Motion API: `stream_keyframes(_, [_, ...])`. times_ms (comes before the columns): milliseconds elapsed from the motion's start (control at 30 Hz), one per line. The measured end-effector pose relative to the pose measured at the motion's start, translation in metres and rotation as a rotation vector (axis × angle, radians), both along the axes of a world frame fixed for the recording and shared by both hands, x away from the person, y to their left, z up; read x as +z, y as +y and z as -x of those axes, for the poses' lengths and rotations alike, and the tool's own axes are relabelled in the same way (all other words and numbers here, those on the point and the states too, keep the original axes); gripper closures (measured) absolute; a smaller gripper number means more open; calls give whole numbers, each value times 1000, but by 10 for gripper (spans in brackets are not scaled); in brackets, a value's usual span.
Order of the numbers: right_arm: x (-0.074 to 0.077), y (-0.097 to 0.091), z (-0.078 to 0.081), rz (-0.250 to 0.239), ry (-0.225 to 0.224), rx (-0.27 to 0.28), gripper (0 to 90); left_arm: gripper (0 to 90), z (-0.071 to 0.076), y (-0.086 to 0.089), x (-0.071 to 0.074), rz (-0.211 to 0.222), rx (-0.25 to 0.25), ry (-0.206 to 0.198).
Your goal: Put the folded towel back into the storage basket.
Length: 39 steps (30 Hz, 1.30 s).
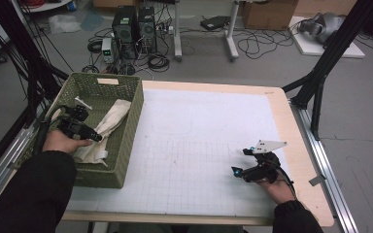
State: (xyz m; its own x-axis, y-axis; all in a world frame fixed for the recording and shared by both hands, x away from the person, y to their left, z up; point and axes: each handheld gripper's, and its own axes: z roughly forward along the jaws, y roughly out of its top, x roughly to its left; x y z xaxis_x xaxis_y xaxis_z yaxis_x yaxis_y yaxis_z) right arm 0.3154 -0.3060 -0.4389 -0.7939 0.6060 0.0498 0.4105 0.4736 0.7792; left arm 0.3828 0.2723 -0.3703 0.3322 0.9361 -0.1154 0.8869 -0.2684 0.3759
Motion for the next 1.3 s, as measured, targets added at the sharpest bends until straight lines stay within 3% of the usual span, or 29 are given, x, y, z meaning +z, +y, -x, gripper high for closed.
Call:
stream_keyframes(133, [0, 0, 0, 0, -1, -1, 119, 855, 2, -4, -12, -39, -40, 57])
stream_keyframes(167, [0, 0, 0, -1, 0, -2, 119, 865, 1, -4, -13, -50, -35, 57])
stream_keyframes(300, [0, 1, 0, 0, 2, -3, 119, 868, -3, -1, -14, -6, 19, -8])
stream_keyframes(400, [-1, 1, -1, 0, 2, 1, 119, 850, -5, -4, -23, 27, 5, 44])
stream_keyframes(433, [-1, 1, -1, -1, 0, 2, 119, 823, -5, -5, -24, 14, 2, 58])
stream_keyframes(533, [-1, 1, -1, -2, 3, -2, 119, 626, -5, -7, -31, 38, -15, 110])
stream_keyframes(633, [0, 1, -1, 1, -1, -1, 119, 584, -4, -12, -33, 0, -39, 89])
stream_keyframes(800, [0, 1, 0, -4, -2, 1, 119, 691, -4, -20, -32, -110, -59, 62])
stream_keyframes(833, [0, 1, 0, -4, -4, 1, 119, 772, -4, -20, -32, -115, -61, 59])
stream_keyframes(900, [1, 1, 0, -5, -6, 2, 119, 831, -3, -20, -30, -125, -67, 65])
stream_keyframes(1033, [0, 0, -1, -7, -3, -2, 119, 846, -1, -18, -22, -130, -75, 112])
stream_keyframes(1233, [-1, 1, -2, 1, -1, 1, 119, 846, 4, -20, -8, -20, -70, 129])
stream_keyframes(1300, [-1, 2, -2, 2, 4, 0, 119, 844, 3, -24, -12, 17, -71, 166])
